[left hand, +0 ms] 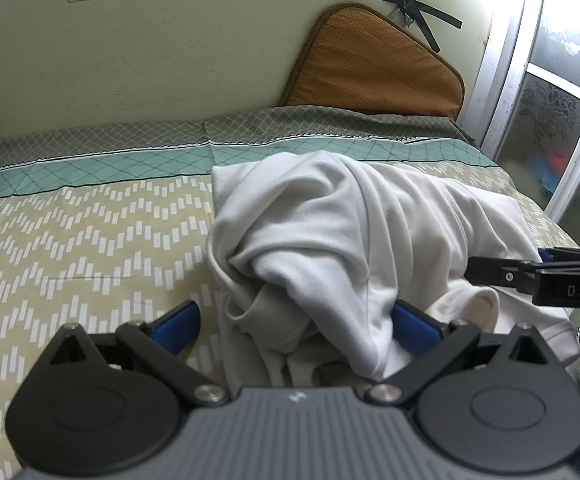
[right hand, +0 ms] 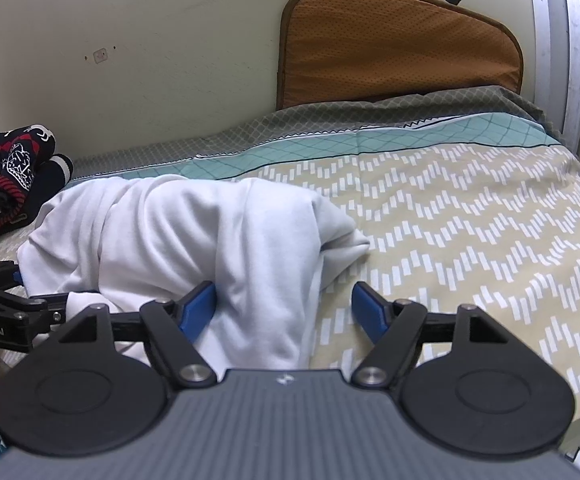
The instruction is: Fold small clothes
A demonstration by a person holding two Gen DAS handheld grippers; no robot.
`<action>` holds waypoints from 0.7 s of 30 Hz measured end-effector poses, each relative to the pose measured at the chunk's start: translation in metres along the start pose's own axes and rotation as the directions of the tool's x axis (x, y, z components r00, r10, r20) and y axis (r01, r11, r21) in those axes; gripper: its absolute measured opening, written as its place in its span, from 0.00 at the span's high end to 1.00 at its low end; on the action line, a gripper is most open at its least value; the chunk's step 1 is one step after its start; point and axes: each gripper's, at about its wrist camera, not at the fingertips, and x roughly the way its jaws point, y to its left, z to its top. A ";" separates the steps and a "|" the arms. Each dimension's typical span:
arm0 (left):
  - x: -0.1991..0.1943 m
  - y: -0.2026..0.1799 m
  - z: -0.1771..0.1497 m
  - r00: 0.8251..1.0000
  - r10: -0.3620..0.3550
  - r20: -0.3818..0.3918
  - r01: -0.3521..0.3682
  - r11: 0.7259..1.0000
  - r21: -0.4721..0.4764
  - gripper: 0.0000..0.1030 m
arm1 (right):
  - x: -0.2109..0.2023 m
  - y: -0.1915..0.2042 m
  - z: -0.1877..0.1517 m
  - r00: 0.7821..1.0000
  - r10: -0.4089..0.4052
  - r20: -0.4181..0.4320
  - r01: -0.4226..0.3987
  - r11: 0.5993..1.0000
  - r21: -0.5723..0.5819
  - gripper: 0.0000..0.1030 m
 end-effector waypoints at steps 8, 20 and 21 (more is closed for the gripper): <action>0.000 0.000 0.000 1.000 -0.004 0.000 0.004 1.000 -0.001 0.00 | 0.001 0.000 0.000 1.000 -0.008 -0.001 0.008 1.000 -0.009 0.25; 0.000 0.000 0.000 1.000 -0.004 -0.001 0.004 1.000 -0.002 0.00 | 0.001 0.001 0.002 1.000 -0.022 -0.006 0.021 0.999 -0.026 0.23; 0.000 0.000 0.000 1.000 -0.004 -0.001 0.004 1.000 -0.002 0.00 | 0.001 0.002 0.002 1.000 -0.023 -0.007 0.023 0.999 -0.027 0.22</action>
